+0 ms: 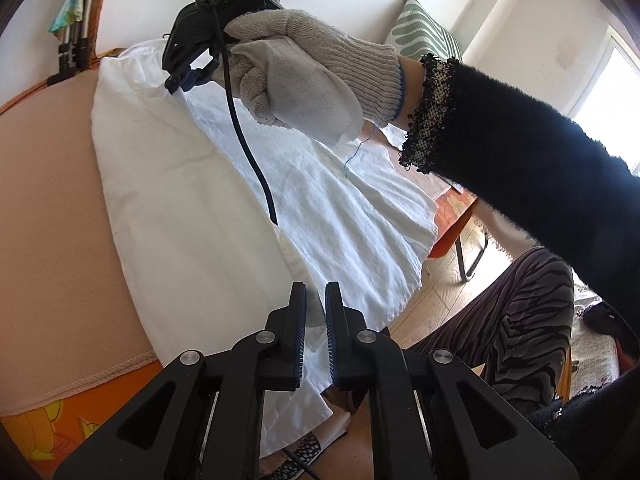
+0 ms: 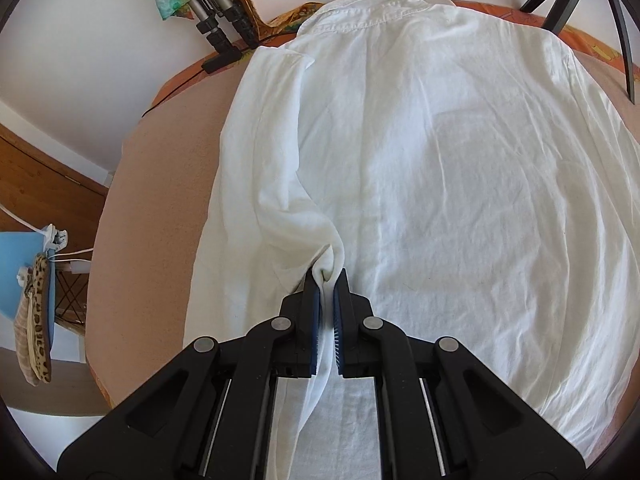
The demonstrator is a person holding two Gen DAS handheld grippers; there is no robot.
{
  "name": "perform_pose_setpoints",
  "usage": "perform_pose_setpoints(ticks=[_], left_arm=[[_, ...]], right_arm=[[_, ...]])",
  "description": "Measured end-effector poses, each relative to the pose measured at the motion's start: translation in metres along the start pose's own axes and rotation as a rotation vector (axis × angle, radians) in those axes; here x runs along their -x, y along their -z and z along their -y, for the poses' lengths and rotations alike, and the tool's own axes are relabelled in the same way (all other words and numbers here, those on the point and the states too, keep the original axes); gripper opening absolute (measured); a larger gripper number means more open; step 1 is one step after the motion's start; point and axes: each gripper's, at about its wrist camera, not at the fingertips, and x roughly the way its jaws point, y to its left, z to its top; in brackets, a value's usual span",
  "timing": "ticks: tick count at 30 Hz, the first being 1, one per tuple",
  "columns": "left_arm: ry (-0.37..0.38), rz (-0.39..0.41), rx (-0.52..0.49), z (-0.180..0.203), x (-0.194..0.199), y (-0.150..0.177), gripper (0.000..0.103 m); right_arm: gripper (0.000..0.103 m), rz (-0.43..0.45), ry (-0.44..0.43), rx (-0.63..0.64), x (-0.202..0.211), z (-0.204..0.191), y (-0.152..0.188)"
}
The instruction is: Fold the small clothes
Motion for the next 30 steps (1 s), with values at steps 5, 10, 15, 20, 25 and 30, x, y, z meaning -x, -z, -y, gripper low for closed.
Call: perform_pose_setpoints(ticks=[5,10,15,20,25,30], left_arm=[[0.024,0.075,0.037,-0.013,0.041,0.007,0.013],[-0.069,0.147,0.09,-0.039,0.068,0.006,0.013],[-0.104,0.165,0.127,-0.048,0.062,-0.003,0.013],[-0.134,0.1,0.094,-0.047,0.026,-0.011,0.013],[-0.161,0.01,0.054,-0.047,-0.008,-0.005,0.013],[-0.207,-0.029,-0.046,-0.031,-0.022,0.006,0.013]], right_arm=[[0.026,0.006,-0.002,0.032,0.016,0.007,0.007],[0.033,0.065,-0.034,0.067,0.061,0.009,0.027],[0.033,0.122,-0.107,0.061,0.11,0.017,0.066],[0.033,0.208,-0.102,0.056,0.158,0.036,0.108],[0.033,0.291,-0.045,0.043,0.201,0.072,0.144],[0.036,0.357,0.004,-0.025,0.235,0.125,0.17]])
